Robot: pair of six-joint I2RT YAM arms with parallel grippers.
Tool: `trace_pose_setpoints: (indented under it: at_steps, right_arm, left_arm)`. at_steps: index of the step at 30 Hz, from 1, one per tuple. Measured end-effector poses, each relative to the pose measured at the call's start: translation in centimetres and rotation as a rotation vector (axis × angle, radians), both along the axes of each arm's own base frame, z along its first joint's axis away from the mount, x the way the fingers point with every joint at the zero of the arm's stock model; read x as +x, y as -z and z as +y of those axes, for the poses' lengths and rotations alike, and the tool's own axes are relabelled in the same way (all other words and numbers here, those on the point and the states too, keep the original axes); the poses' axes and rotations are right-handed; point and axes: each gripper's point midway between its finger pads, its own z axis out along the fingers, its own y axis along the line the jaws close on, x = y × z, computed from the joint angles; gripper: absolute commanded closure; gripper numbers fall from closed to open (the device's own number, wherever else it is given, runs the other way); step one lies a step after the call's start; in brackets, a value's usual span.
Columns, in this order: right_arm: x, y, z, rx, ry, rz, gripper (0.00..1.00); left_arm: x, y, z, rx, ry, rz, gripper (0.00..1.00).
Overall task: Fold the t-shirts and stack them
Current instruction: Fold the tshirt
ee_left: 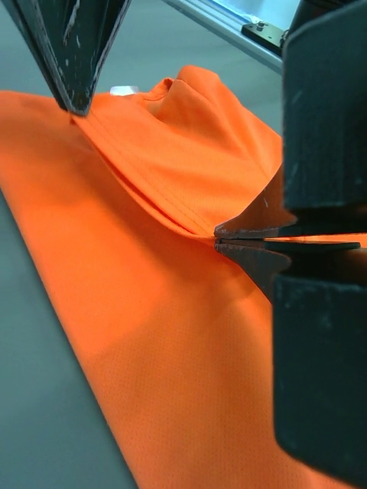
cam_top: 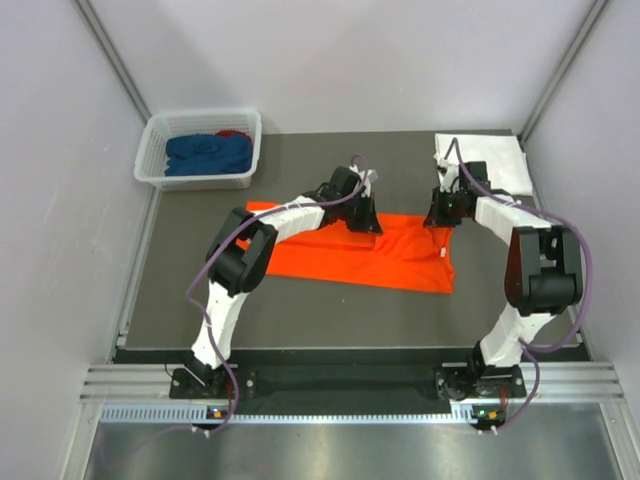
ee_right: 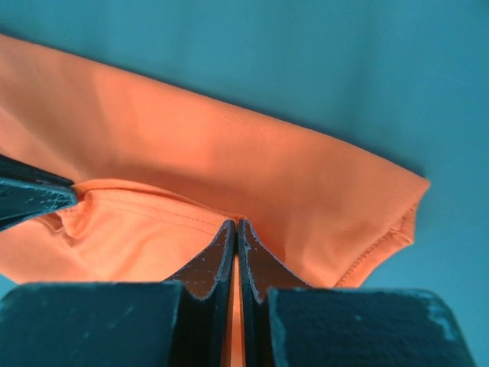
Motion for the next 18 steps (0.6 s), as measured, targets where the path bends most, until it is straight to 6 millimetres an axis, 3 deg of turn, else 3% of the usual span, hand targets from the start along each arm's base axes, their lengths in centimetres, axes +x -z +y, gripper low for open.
trace_pose_setpoints:
  at_steps: [16,18]
  right_arm:
    - [1.3,-0.8,-0.9,-0.028,0.061,-0.067,1.00]
    - [1.4,-0.8,-0.9,-0.029,0.065,-0.070,1.00]
  left_arm:
    - [2.6,0.4,-1.1,0.011,-0.026,-0.042,1.00]
    - [2.7,0.7,-1.0,0.022,-0.033,-0.041,0.88]
